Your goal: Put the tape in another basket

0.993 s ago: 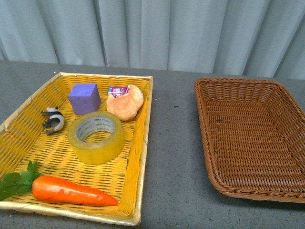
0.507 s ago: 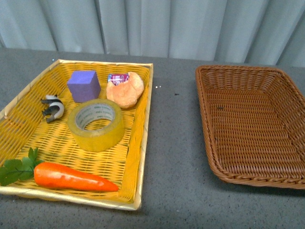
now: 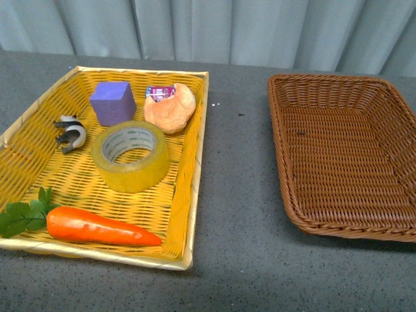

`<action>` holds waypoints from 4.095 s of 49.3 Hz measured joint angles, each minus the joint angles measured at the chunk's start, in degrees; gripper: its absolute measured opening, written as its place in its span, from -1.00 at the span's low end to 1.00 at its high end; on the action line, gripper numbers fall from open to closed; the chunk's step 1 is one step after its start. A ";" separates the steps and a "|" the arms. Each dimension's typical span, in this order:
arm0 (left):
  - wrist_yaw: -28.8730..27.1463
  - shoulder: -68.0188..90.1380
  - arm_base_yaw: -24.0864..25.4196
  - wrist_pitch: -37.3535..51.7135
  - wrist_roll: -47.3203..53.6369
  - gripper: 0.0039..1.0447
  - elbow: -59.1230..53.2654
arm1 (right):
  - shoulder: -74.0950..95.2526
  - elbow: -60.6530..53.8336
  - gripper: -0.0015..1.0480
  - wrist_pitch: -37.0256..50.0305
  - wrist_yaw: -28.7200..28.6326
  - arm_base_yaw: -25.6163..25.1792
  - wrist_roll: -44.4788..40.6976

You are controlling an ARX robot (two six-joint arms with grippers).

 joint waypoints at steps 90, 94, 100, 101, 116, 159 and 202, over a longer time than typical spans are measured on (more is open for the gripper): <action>-5.40 97.90 -4.22 9.01 -11.61 0.88 45.38 | -0.02 0.00 0.82 0.00 0.00 0.00 -0.02; -5.38 100.94 -4.59 7.54 -11.74 0.88 47.80 | -0.02 0.00 0.82 0.00 -0.02 0.00 -0.02; -4.68 104.76 -4.76 4.33 -11.58 0.88 50.69 | -0.02 0.00 0.82 0.00 0.00 0.00 -0.02; -4.44 105.77 -4.76 3.67 -11.50 0.88 51.17 | -0.02 0.00 0.82 0.00 0.00 0.00 -0.02; -3.21 111.65 -4.52 1.03 -10.38 0.88 54.53 | -0.02 0.00 0.82 0.00 0.00 0.00 -0.02; -4.33 117.46 -7.56 0.55 -11.96 -0.69 58.64 | -0.02 0.00 0.82 0.00 -0.02 0.00 -0.02; 16.37 111.25 -22.08 3.98 20.76 -0.70 69.07 | -0.02 0.00 0.82 0.00 0.00 0.00 -0.02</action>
